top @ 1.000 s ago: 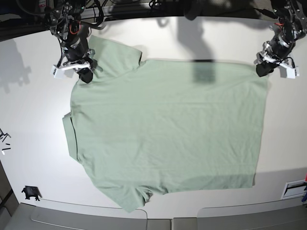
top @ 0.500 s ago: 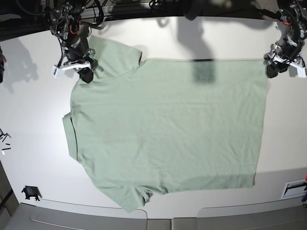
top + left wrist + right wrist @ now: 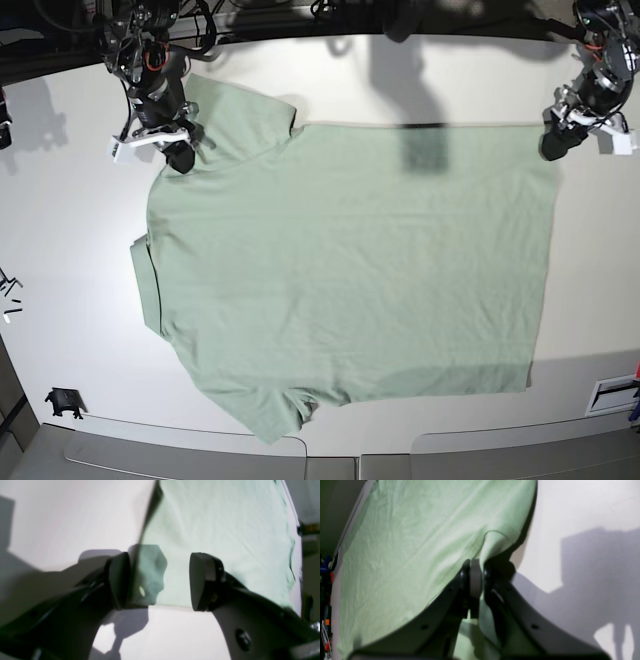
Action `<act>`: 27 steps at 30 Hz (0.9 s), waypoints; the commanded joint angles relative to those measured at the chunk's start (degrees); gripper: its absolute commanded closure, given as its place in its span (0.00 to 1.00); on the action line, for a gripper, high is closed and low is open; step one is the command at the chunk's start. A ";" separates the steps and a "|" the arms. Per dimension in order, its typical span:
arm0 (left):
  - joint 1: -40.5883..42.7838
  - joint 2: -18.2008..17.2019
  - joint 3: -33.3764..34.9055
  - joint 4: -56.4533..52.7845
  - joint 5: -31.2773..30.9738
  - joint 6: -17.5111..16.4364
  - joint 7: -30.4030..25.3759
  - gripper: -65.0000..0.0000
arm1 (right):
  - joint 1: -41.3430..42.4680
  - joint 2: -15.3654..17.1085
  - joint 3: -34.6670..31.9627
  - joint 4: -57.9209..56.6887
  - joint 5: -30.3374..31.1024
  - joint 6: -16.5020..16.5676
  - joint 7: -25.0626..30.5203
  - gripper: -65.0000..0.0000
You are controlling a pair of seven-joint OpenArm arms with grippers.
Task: Fold the T-shirt properly
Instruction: 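Move the left gripper to the shirt's hem corner and grasp it, then lift and drag the shirt toward the robot with both grippers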
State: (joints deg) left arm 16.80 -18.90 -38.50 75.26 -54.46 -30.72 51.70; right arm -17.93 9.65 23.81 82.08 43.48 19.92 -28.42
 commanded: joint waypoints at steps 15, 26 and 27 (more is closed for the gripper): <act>0.33 -0.90 7.78 0.13 1.86 0.66 1.38 0.63 | 0.13 0.39 0.17 0.44 0.13 0.26 -0.52 1.00; 0.33 -4.00 7.74 0.13 1.22 0.44 0.72 0.67 | 0.13 0.66 0.17 0.44 -0.07 0.28 -0.55 1.00; 0.33 -4.00 7.74 0.13 0.83 0.44 0.72 0.67 | 0.13 0.68 0.17 0.44 -0.07 0.28 -0.55 1.00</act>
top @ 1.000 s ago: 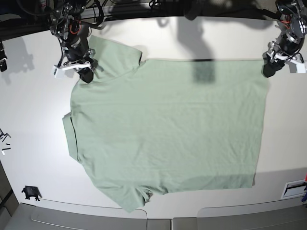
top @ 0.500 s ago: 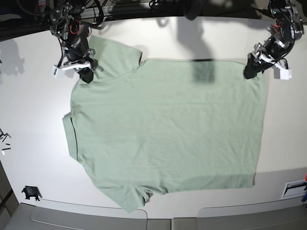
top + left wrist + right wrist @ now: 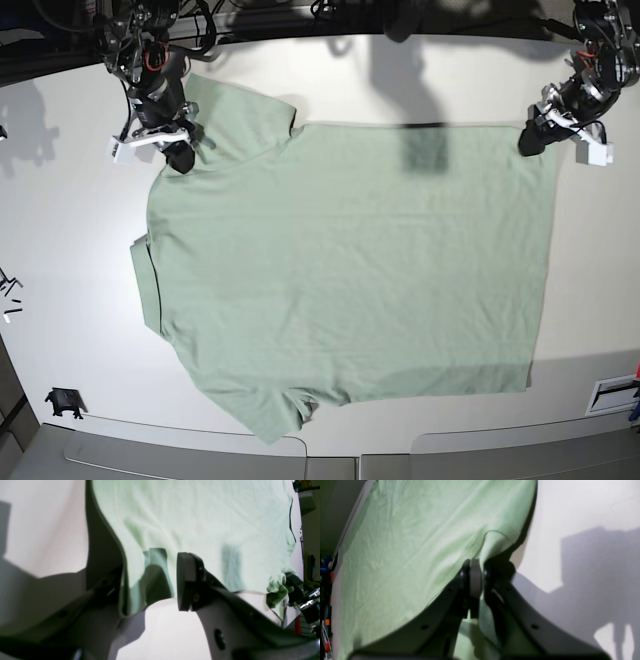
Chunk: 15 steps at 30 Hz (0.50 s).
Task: Fold the T-shirt properly
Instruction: 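Lift and drag the shirt toward the robot with both grippers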
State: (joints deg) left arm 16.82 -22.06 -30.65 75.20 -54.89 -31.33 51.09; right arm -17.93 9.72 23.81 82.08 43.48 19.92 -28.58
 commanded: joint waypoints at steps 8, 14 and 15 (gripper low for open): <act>0.31 -0.81 -0.11 0.20 0.20 1.05 1.16 0.93 | 0.13 0.59 0.17 0.46 0.13 0.26 -0.42 1.00; 0.31 -0.83 -0.11 0.20 0.17 1.05 1.16 1.00 | 0.09 0.61 0.17 0.85 0.17 8.72 -3.54 1.00; 0.31 -0.85 -0.11 0.20 0.17 1.05 1.18 1.00 | 0.07 0.61 0.17 1.16 0.15 9.33 -4.85 1.00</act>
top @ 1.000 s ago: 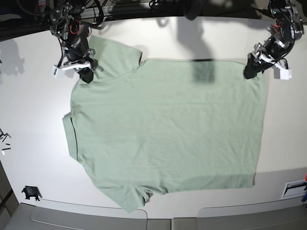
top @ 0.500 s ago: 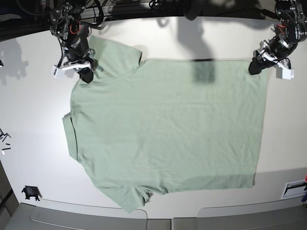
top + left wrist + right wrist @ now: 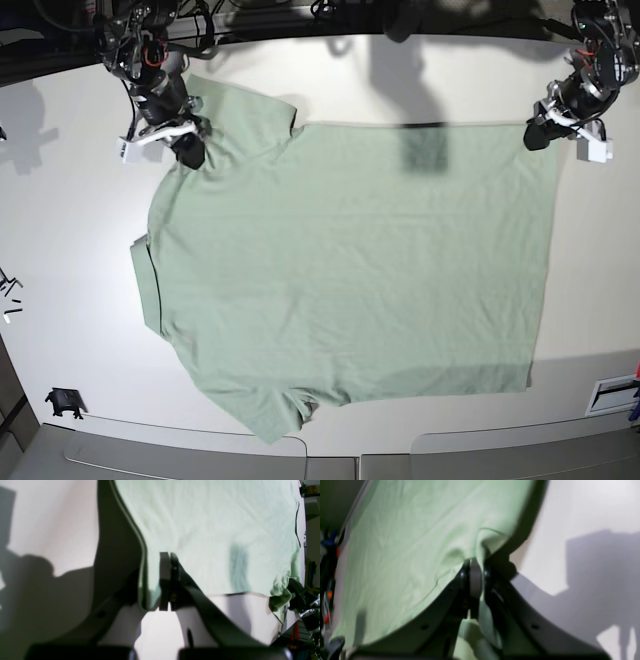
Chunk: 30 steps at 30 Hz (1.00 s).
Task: Fold the T-shirt properly
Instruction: 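Lift and drag the shirt toward the robot with both grippers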
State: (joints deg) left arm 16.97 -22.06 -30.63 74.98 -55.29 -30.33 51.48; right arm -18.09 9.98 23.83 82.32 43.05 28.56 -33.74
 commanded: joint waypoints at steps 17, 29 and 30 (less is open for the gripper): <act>6.84 -0.96 -0.61 10.75 -0.76 0.04 4.44 1.00 | -2.64 3.91 11.06 9.20 5.79 2.03 -10.73 1.00; 20.76 -0.96 -8.07 22.10 -0.83 0.07 4.46 1.00 | -13.99 4.13 20.11 15.61 17.57 3.21 -21.51 1.00; 21.84 -0.96 -8.41 22.27 -0.85 0.04 4.46 1.00 | -15.32 4.11 20.85 16.35 18.56 3.21 -22.01 1.00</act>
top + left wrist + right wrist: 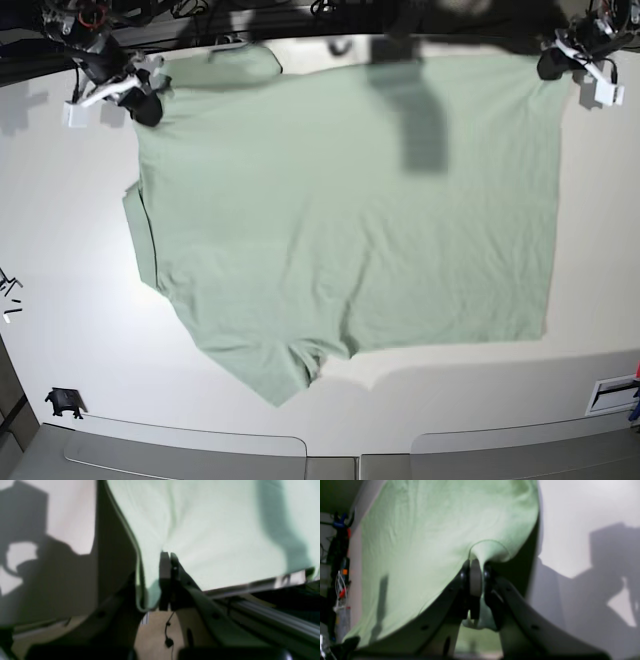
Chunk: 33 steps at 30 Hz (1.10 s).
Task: Fold the T-shirt properly
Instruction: 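Lift and drag the shirt toward the robot with both grippers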
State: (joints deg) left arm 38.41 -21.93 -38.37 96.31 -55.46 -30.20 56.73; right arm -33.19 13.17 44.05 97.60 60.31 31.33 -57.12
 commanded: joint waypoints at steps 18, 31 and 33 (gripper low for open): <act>-2.21 -1.03 -3.91 0.98 -12.55 -5.49 0.24 1.00 | -0.24 -0.63 1.31 13.22 -4.02 2.99 7.96 1.00; -15.93 -0.96 -3.89 0.90 -0.74 -4.13 -4.61 1.00 | 14.80 -0.61 -18.25 8.85 -31.08 -2.23 17.64 1.00; -16.22 -0.96 -3.89 0.90 0.22 -3.67 -5.99 1.00 | 16.41 -0.63 -19.50 6.36 -33.20 -3.78 18.10 1.00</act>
State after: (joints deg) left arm 22.35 -21.89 -41.80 96.42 -54.28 -33.63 51.92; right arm -17.15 11.90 24.32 103.02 26.41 27.53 -40.34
